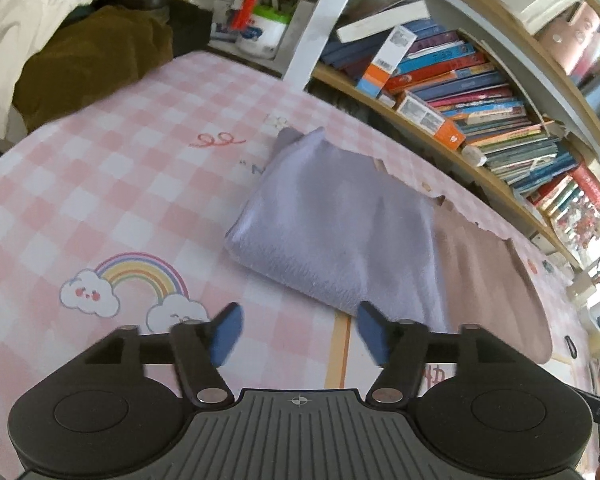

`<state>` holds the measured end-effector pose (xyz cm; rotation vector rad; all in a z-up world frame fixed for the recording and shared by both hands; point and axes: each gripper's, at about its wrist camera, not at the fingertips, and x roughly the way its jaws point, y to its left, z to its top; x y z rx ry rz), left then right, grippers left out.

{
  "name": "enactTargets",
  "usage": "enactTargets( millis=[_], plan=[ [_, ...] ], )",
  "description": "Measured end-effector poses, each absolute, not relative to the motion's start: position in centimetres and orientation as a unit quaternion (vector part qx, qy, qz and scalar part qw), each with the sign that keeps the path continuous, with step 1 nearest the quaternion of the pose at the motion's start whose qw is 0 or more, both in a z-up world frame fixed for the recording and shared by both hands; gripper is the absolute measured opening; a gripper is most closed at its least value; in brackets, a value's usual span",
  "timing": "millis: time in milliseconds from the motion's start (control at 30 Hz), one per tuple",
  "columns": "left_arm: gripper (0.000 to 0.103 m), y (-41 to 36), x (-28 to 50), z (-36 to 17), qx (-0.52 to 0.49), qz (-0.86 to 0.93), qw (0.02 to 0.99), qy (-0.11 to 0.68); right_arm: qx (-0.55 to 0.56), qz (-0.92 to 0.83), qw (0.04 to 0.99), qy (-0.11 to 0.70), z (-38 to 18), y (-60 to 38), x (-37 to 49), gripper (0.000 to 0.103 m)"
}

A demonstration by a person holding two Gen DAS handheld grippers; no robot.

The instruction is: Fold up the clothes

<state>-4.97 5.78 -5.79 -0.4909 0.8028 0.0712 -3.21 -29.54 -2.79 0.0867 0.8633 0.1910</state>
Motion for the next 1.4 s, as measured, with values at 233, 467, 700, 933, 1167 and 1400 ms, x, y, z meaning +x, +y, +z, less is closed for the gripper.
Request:
enactTargets(
  millis=[233, 467, 700, 933, 1167, 1400],
  plan=[
    [0.070, 6.8, -3.2, -7.0, -0.316, 0.027, 0.868, 0.382, 0.080, 0.077, 0.903, 0.415, -2.7, -30.5, -1.7, 0.050],
    [0.067, 9.7, -1.5, -8.7, -0.427, 0.050, 0.826, 0.364, 0.103, 0.041, 0.900, 0.422, -2.8, -31.9, 1.5, 0.047],
    [0.033, 10.9, -0.4, -9.5, -0.462, 0.076, 0.809, 0.355, 0.108, 0.027, 0.889, 0.444, -3.8, -31.7, 3.7, 0.037],
    [0.010, 12.3, -0.2, -10.0, -0.466, 0.068, 0.808, 0.353, 0.122, 0.022, 0.878, 0.463, -4.6, -31.2, 4.4, 0.027],
    [0.010, 16.5, -1.8, -9.2, -0.442, 0.083, 0.823, 0.346, 0.130, 0.081, 0.861, 0.485, -4.4, -28.2, 3.1, 0.024],
    [0.019, 17.3, -1.5, -10.3, -0.477, 0.059, 0.808, 0.342, 0.094, 0.083, 0.864, 0.487, -4.6, -26.1, 2.6, 0.024]
  ],
)
